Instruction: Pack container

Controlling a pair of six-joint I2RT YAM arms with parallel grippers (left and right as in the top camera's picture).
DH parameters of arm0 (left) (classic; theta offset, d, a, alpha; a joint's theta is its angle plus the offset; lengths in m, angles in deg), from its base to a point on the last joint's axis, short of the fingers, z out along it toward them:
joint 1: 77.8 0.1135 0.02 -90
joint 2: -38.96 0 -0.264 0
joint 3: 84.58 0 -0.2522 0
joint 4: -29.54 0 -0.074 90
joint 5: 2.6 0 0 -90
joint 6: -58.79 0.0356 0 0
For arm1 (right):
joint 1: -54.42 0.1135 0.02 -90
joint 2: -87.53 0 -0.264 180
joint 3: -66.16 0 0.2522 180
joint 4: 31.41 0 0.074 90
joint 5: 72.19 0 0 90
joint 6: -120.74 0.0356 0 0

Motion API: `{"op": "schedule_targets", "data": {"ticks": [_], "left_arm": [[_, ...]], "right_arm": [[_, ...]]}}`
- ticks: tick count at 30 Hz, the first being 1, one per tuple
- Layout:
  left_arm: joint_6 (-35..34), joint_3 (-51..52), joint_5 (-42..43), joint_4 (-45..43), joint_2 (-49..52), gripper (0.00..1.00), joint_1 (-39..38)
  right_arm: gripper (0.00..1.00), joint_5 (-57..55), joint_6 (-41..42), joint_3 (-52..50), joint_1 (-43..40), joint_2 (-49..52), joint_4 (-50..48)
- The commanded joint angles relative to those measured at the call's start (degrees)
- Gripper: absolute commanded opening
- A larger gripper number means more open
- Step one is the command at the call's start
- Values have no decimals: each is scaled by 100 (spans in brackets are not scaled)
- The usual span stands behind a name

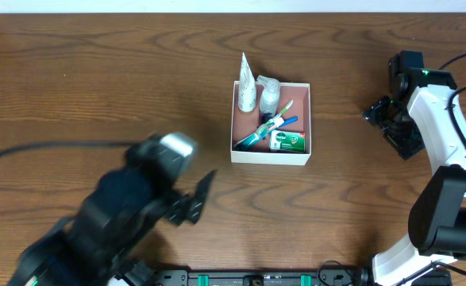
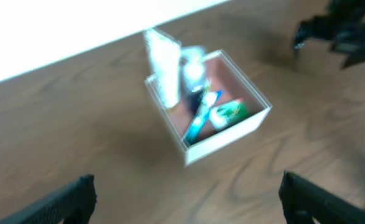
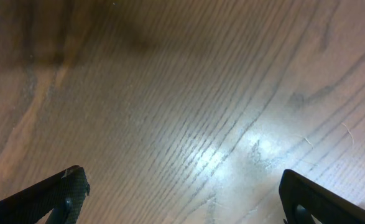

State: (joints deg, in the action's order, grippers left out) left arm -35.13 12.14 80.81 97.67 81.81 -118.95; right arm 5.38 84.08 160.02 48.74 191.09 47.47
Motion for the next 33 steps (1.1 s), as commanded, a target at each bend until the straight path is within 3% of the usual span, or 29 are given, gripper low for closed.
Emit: {"op": "schedule_targets", "data": {"ticks": [1, 15, 33], "left_arm": [[-496, -87, -767, 444, -385, 97, 13], [-1937, -85, -1360, 2498, -1189, 98, 13], [-2083, -85, -1360, 2531, -1189, 98, 13]], "right_arm": [[99, -63, -24, 39, -28, 37, 2], [99, -63, -24, 39, -28, 37, 2], [99, -63, -24, 39, -28, 37, 2]]}}
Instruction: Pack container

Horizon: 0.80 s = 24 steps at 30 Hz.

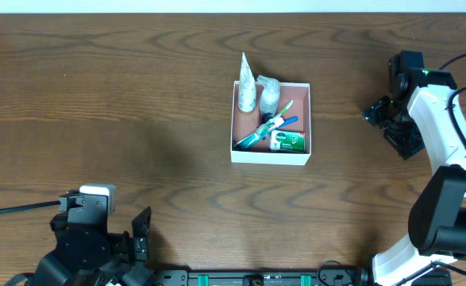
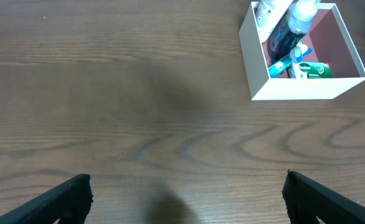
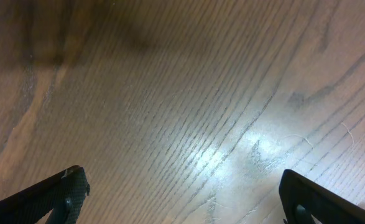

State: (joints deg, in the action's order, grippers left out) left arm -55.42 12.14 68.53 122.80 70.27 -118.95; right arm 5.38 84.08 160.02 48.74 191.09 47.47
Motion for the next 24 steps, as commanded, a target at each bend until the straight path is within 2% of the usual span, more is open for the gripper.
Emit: {"op": "schedule_targets", "data": {"ticks": [1, 24], "left_arm": [[-55, -85, -131, 17, -35, 98, 13], [-57, -85, -400, 188, -39, 98, 37]], "right_arm": [[99, -63, -24, 39, -28, 37, 2], [99, -63, -24, 39, -28, 37, 2]]}}
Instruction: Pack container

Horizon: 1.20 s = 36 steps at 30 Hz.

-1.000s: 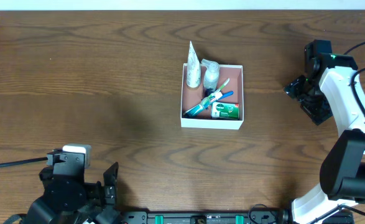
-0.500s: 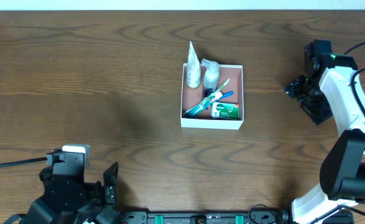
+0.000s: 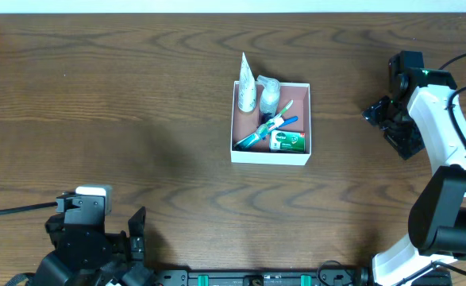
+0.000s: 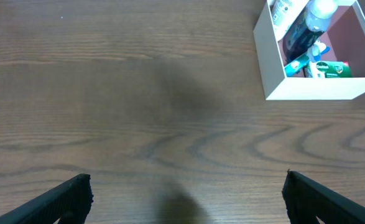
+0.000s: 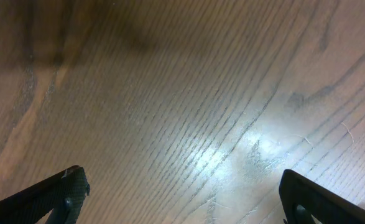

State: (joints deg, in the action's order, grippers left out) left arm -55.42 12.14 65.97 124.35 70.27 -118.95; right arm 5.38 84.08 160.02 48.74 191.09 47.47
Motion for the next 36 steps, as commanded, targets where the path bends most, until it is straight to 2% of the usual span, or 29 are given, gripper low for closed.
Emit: {"op": "schedule_targets", "data": {"ticks": [1, 7, 12, 16, 21, 25, 36], "left_arm": [[-57, -85, -52, 20, -39, 98, 111], [-52, 13, 573, -476, -74, 98, 1121], [-48, 682, 1198, -1639, -297, 98, 2122], [118, 1751, 1646, -2789, -793, 98, 2608], [826, 3237, 2472, -4124, -1591, 98, 2791], [896, 4059, 2983, -5005, -2131, 98, 2822], [944, 5217, 3797, -6161, -2649, 98, 3294]], "right_arm": [[99, -63, -24, 39, -28, 37, 2], [99, -63, -24, 39, -28, 37, 2], [99, -63, -24, 39, -28, 37, 2], [99, -63, -24, 39, -28, 37, 2], [99, -63, -24, 39, -28, 37, 2], [99, -63, -24, 39, -28, 37, 2], [99, -63, -24, 39, -28, 37, 2]]}}
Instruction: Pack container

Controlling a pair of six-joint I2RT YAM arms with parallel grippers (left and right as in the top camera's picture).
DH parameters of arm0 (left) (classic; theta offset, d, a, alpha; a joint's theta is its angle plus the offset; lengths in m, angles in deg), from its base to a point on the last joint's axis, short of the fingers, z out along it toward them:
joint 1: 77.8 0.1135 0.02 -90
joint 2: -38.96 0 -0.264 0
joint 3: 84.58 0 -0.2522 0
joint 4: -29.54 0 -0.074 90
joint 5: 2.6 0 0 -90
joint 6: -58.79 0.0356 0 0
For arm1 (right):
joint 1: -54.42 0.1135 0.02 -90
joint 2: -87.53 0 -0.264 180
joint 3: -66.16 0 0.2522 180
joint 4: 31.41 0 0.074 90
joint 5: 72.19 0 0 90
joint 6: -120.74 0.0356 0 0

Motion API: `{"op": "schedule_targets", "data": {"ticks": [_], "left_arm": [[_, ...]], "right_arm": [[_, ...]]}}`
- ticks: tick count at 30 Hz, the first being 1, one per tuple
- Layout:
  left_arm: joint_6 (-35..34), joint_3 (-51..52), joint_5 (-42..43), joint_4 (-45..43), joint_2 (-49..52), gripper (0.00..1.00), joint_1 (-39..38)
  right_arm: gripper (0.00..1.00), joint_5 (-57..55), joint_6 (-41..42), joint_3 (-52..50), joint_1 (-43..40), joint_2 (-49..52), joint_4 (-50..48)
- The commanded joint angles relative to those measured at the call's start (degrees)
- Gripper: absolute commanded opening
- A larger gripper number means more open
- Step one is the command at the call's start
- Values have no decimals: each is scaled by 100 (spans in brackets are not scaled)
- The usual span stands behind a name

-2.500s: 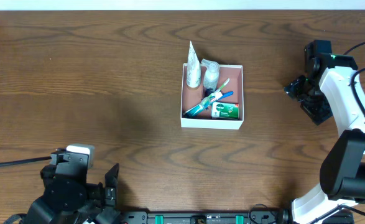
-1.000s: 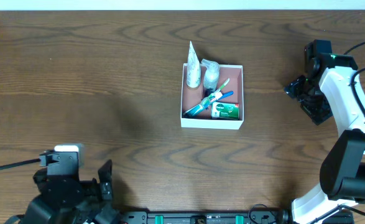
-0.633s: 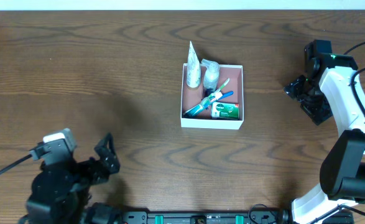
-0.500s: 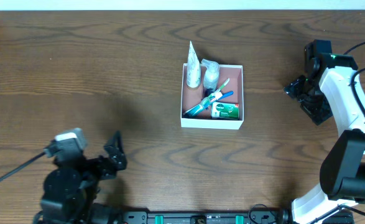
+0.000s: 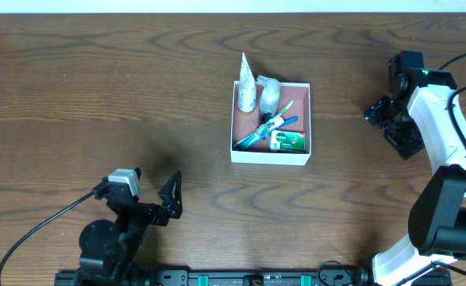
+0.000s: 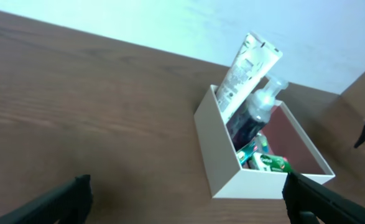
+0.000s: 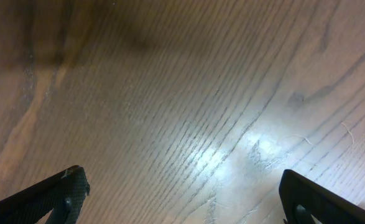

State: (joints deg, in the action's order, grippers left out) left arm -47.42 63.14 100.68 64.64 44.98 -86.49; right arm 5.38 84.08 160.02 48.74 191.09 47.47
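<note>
A white box (image 5: 270, 156) stands mid-table, packed with a white tube (image 5: 247, 83), a clear pump bottle (image 5: 269, 97), toothbrushes (image 5: 268, 127) and a green packet (image 5: 290, 142). In the left wrist view the same box (image 6: 222, 155) shows the tube (image 6: 243, 73) and bottle (image 6: 263, 102) standing up in it. My left gripper (image 5: 152, 205) is open near the table's front edge, left of the box, holding nothing. At the right edge my right gripper (image 5: 383, 121) is open low over bare wood (image 7: 188, 124), also holding nothing.
The brown wooden table (image 5: 98, 95) runs all around the box. A pale wall (image 6: 138, 25) rises behind the table's far edge. A black cable (image 5: 34, 234) trails from the left arm at the front. The right arm's white links (image 5: 439, 135) occupy the right side.
My left arm has shifted right along the front edge and tilted up, so its camera now faces the box from the side rather than from above. The right arm and the box are unchanged.
My left arm was first a blur at the front left, with the box in its view. Then it sat low at the front left corner looking down at the table. Now it faces the box side-on. The right gripper stayed open at the right edge throughout.
</note>
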Motion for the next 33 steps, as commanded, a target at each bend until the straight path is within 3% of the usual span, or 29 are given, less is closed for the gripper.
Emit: {"op": "schedule_targets", "data": {"ticks": [1, 8, 21, 33], "left_arm": [[168, 210, 323, -321, -168, 98, 48], [446, 748, 385, -872, -595, 98, 52], [743, 1812, 496, -2732, -592, 98, 221], [1244, 1829, 619, -1878, -592, 98, 590]], "right_arm": [[99, -66, -24, 39, -28, 37, 2], [99, -63, -24, 39, -28, 37, 2], [99, -66, -24, 39, -28, 37, 2], [99, -63, -24, 39, -28, 37, 2]]}}
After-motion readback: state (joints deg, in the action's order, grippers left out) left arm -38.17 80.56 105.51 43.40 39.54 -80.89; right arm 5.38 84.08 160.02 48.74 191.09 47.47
